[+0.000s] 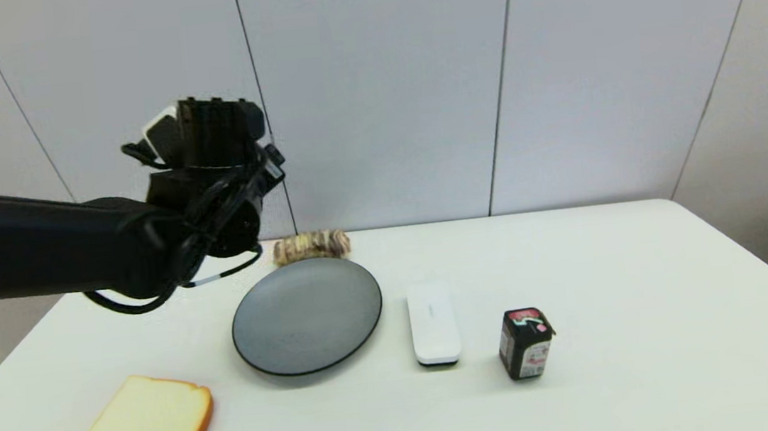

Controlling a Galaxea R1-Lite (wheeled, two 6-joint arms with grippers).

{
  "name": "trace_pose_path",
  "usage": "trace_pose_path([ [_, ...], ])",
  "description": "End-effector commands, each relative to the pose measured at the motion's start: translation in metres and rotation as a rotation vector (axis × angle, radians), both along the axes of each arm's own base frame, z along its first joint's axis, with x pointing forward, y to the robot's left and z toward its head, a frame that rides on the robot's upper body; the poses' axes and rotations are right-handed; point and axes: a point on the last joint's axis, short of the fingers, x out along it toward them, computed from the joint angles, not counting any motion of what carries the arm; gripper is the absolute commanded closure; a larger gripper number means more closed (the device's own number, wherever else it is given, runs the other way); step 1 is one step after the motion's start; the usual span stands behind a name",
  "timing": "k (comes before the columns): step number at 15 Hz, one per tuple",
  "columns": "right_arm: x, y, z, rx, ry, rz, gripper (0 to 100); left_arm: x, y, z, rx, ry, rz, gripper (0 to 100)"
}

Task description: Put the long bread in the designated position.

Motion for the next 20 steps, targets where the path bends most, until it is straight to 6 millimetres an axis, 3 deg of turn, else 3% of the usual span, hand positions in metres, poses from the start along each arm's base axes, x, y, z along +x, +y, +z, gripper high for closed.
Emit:
trace_pose_path([
  [1, 0.000, 0.000, 0.000, -0.001, 0.002, 0.000, 0, -0.058, 0.032, 0.054, 0.046, -0.094, -0.180, 0],
  [4, 0.000, 0.000, 0.000, -0.001, 0.002, 0.000, 0, -0.092, 0.050, 0.067, 0.135, -0.135, -0.263, 0],
  [11, 0.000, 0.000, 0.000, 0.000, 0.002, 0.002, 0, -0.158, 0.081, 0.058, 0.360, -0.201, -0.546, 0],
  [14, 0.000, 0.000, 0.000, 0.000, 0.002, 0.002, 0, -0.192, 0.102, 0.041, 0.503, -0.260, -0.530, 0],
  [20, 0.000, 0.000, 0.000, -0.001, 0.002, 0.000, 0, -0.227, 0.138, 0.020, 0.645, -0.344, -0.334, 0],
])
